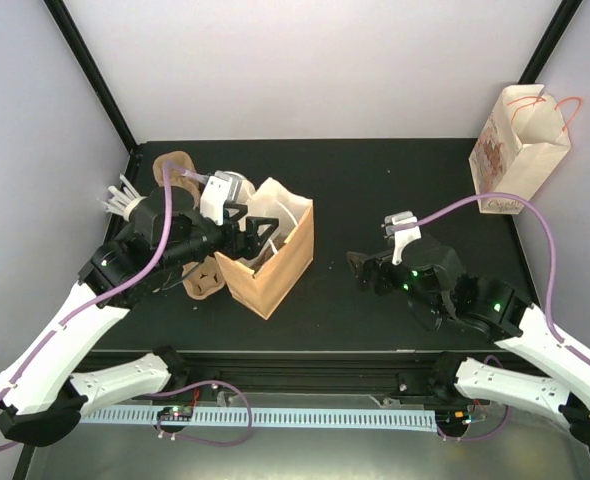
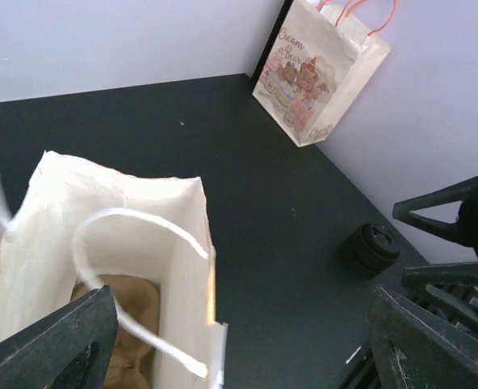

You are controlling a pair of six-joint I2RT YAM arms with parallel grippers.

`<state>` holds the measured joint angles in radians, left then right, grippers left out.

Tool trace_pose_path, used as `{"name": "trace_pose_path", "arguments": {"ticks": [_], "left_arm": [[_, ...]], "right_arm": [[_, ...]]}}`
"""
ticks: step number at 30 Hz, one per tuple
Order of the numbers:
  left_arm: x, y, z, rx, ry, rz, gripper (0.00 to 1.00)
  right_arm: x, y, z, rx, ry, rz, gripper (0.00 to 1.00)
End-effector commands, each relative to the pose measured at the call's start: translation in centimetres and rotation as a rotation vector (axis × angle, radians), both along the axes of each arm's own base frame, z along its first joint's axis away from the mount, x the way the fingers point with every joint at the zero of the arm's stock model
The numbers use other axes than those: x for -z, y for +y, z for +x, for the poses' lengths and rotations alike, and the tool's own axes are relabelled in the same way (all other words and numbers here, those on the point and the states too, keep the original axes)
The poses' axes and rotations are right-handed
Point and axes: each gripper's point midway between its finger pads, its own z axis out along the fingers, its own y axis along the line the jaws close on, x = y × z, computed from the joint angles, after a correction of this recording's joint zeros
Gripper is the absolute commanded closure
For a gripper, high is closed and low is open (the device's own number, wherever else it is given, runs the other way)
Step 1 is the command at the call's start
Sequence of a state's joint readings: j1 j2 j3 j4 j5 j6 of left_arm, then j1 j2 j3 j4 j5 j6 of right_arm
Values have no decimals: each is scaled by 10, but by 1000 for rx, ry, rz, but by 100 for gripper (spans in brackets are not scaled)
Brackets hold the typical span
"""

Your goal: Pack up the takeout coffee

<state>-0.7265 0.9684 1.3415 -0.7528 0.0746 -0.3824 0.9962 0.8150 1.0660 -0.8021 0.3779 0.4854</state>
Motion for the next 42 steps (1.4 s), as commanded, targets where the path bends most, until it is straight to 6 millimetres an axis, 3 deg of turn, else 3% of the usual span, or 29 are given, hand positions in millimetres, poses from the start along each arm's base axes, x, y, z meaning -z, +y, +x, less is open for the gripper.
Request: {"name": "trace_pose_path", "arguments": {"ticks": [1, 6, 9, 16, 20, 23, 26, 32, 36, 42], "left_arm": [[-8, -4, -4, 27, 0, -52, 14], [-7, 6, -8, 2, 5, -21, 16], [-5, 23, -11, -53, 5, 20, 16], [29, 68, -23, -205, 99, 130, 16], [39, 83, -32, -242, 109, 121, 15], [45, 92, -36, -269, 116, 126, 16], [50, 97, -41, -275, 124, 139, 17], [54, 104, -47, -279, 113, 141, 16], [56, 106, -49, -276, 115, 157, 17], [52, 110, -51, -281, 93, 156, 17]], "right_arm": [[-3, 20, -2, -74, 16, 41, 0], [-5, 42, 11, -99, 59, -63, 0], [-10, 55, 22, -93, 66, -106, 0], [-17, 87, 60, -149, 93, -207, 12], [-9, 100, 85, -176, 94, -293, 19], [0, 109, 110, -212, 107, -322, 32], [3, 120, 125, -273, 108, -358, 36], [19, 134, 148, -323, 70, -468, 39], [29, 146, 147, -411, 88, -501, 45], [32, 147, 131, -516, 94, -515, 89]]}}
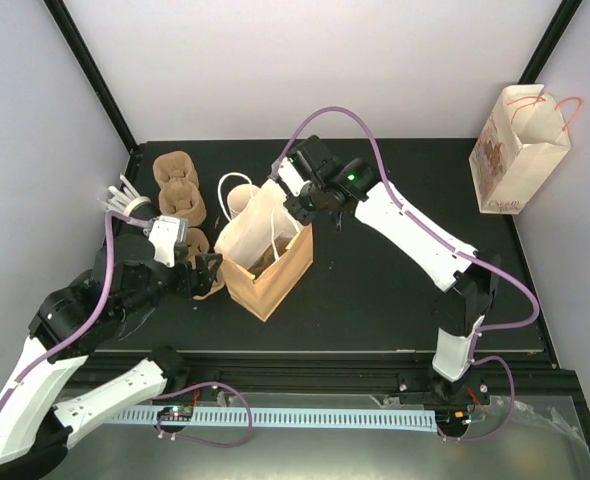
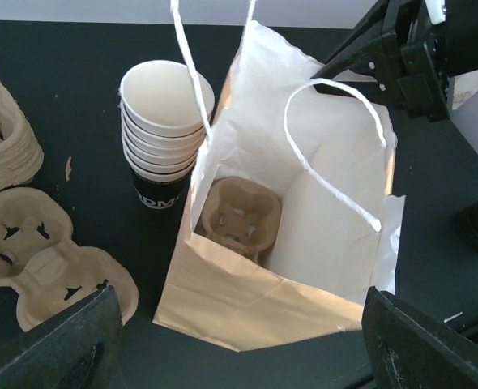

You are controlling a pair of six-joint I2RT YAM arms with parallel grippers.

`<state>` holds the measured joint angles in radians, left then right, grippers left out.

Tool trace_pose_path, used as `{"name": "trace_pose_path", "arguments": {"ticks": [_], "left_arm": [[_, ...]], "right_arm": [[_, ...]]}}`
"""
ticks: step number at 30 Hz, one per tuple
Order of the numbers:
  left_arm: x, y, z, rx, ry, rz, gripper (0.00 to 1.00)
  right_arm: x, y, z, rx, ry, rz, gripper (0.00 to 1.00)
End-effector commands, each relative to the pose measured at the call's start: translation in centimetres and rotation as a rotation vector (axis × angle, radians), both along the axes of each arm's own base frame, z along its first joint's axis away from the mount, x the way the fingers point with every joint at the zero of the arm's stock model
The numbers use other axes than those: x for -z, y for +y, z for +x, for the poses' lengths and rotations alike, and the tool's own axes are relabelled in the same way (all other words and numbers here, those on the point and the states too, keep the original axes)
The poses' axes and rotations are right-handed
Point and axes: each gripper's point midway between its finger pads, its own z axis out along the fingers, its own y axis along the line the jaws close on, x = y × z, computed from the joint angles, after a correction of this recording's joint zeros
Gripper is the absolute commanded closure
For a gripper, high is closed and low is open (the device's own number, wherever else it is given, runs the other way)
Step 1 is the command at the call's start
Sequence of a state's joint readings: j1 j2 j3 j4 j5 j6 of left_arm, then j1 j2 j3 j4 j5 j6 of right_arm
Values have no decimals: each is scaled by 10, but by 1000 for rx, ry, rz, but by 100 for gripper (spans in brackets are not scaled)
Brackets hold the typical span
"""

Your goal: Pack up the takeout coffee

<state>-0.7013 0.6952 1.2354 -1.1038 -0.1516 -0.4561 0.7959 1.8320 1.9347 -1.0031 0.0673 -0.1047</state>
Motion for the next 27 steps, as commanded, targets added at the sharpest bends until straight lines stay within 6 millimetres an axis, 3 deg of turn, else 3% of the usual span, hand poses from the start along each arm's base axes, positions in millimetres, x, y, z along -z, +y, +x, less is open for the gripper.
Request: {"name": "trace_pose_path", "arguments": {"ticks": [1, 6, 11, 19, 27], "left_arm": [[-5, 10, -4, -18, -25, 12, 17], [-9, 10, -7, -9, -34, 0, 16], [-10, 8, -7, -3, -28, -5, 16], [-7, 36, -1, -147, -33, 57, 15], [16, 41, 10, -232, 1, 78, 12]], "right_arm": [[-11, -5, -21, -107, 3, -4, 95], [-23, -32, -40, -123, -59, -13, 99], [-29, -70, -36, -34, -93, -37, 99], [-49, -148, 17, 266, -132, 27, 99], [-54, -171, 79, 440, -98, 138, 99]]}}
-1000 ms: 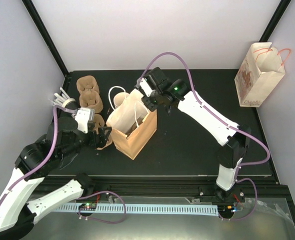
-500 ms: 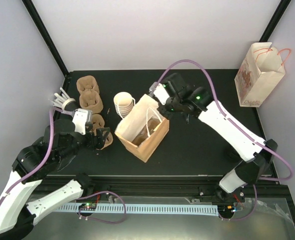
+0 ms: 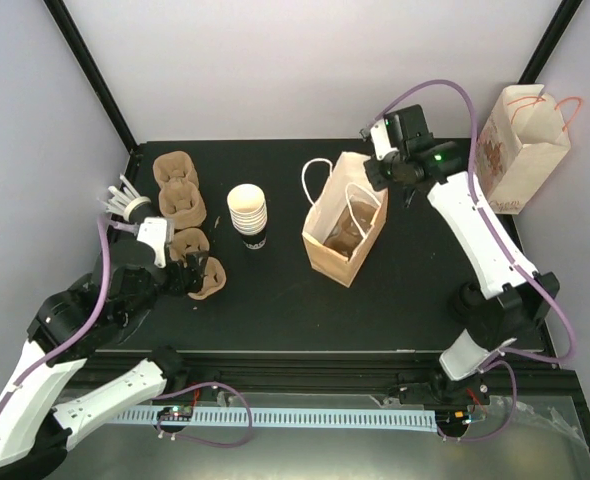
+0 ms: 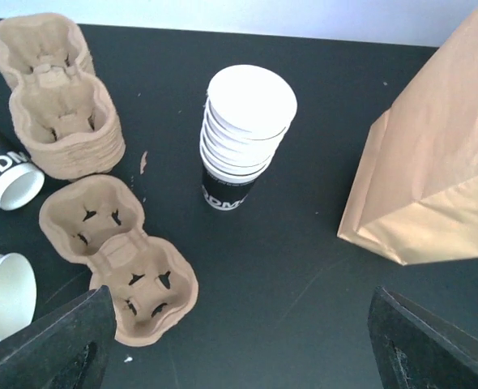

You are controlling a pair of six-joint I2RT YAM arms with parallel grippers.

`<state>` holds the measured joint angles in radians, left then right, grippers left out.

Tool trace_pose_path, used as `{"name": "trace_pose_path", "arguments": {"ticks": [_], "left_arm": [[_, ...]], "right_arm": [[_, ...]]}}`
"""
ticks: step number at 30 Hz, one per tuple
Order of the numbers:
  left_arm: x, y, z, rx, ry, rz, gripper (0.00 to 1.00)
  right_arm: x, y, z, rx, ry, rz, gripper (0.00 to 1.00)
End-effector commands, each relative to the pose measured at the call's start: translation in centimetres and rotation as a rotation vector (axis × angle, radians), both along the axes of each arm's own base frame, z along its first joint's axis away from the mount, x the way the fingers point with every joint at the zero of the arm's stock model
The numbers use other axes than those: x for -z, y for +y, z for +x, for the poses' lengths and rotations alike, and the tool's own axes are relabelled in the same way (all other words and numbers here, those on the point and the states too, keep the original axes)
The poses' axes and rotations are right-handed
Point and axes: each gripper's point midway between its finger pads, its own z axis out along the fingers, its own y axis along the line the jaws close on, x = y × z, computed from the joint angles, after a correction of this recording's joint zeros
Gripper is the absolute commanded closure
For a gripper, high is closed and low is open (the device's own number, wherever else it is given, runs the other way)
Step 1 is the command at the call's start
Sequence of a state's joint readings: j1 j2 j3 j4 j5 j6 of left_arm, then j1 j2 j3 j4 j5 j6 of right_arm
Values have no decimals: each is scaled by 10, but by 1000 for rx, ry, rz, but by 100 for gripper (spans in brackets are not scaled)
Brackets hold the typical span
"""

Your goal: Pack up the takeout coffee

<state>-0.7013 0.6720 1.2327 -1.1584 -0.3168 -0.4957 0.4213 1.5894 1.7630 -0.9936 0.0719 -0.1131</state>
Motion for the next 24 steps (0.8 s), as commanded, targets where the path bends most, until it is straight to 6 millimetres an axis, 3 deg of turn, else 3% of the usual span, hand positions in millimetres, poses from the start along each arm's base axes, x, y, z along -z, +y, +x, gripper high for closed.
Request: {"name": "trace_pose_path", "arguments": {"ticks": [1, 6, 7, 8, 11, 15, 18, 24], "left_arm": [[15, 8, 7, -81, 23, 16, 12], [33, 10, 16, -123, 50, 46, 12], [36, 11, 18, -133, 56, 55, 11], [40, 13, 20, -144, 64, 67, 10], [53, 17, 26, -175, 89, 100, 6], [66, 23, 37, -220, 113, 122, 1], [73, 32, 49, -268, 126, 122, 1], [74, 56, 74, -367, 119, 54, 1]], "right_arm": [[-16, -1, 38, 77, -47, 106, 99], [-22, -12, 71, 139, -79, 111, 94], [-23, -15, 78, 157, -87, 104, 84], [-23, -19, 82, 173, -94, 93, 67], [-27, -29, 85, 214, -110, 54, 51], [-46, -44, 77, 271, -150, 22, 38], [-66, -51, 64, 290, -182, 40, 34], [-94, -42, 21, 239, -175, 177, 28]]}}
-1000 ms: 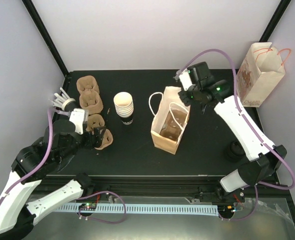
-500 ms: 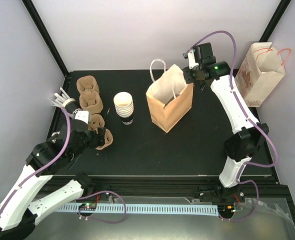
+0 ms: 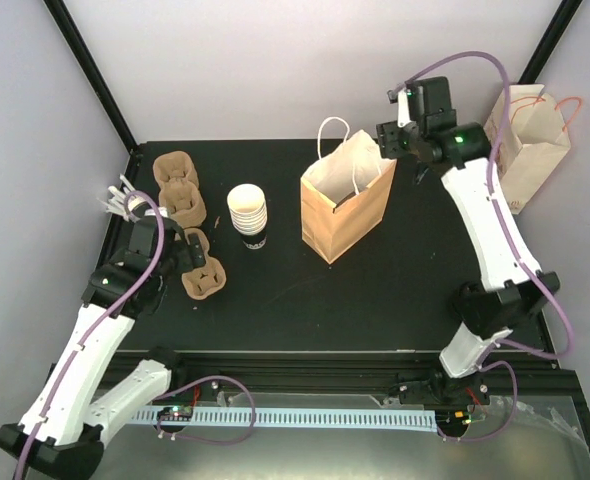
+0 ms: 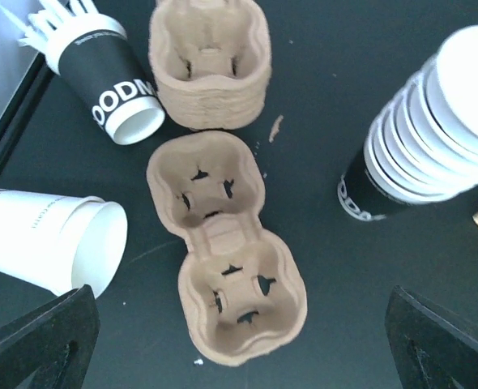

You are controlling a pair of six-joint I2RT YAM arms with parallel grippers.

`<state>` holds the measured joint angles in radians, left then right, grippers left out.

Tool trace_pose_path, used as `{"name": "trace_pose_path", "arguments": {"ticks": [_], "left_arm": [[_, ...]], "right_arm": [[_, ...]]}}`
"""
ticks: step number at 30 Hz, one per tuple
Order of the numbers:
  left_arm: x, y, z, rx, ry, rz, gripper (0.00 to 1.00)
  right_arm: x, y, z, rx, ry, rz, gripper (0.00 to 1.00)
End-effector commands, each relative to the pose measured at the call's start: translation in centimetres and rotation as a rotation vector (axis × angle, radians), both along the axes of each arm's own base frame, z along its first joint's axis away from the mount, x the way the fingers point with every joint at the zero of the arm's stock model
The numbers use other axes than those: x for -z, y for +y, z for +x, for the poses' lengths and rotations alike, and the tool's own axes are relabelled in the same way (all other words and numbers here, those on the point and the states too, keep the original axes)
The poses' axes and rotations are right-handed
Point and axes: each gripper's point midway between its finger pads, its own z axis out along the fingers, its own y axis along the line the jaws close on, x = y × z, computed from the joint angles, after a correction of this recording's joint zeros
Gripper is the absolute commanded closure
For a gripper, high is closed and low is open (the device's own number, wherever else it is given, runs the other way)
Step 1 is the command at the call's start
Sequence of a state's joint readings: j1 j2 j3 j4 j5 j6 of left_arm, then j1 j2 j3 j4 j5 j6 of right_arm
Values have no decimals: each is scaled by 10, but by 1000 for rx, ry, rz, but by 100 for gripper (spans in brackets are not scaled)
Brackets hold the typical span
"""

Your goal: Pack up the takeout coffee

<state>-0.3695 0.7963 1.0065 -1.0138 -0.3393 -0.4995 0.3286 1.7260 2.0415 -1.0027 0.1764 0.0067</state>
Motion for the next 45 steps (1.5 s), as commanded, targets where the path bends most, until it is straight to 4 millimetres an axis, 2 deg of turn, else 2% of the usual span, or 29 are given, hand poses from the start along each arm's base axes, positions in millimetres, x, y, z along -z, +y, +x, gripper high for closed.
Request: {"name": "trace_pose_path", "arguments": {"ticks": [1, 4, 8, 13, 17, 21, 27, 33, 36, 40, 45], "left_arm": [[-8, 7, 21, -29, -60, -63, 1], [2, 19, 25, -82, -42, -76, 1], [13, 43, 32, -170, -36, -84, 1], [13, 74, 45, -257, -66, -140, 1], [15, 90, 57, -305, -73, -220, 1], [22, 104, 67, -350, -39, -197, 1], [28, 138, 89, -442, -32, -126, 1], [33, 171, 118, -515, 4, -132, 1], [34, 183, 135, -495, 3, -121, 1], [53, 201, 155, -516, 49, -142, 1], [77, 207, 186, -448, 164, -209, 1]], "right_arm": [[-40, 3, -45, -33, -50, 130, 27], [-29, 14, -71, -78, -23, 198, 22], [-19, 37, -109, -189, -4, 320, 19], [-5, 55, -149, -308, 6, 447, 19], [10, 68, -173, -390, 53, 506, 19], [21, 75, -192, -452, 73, 543, 19], [30, 81, -210, -528, 74, 592, 19], [27, 83, -218, -569, 66, 594, 19], [26, 83, -220, -583, 59, 593, 19], [24, 86, -223, -612, 62, 602, 19], [22, 91, -226, -644, 73, 620, 18]]}}
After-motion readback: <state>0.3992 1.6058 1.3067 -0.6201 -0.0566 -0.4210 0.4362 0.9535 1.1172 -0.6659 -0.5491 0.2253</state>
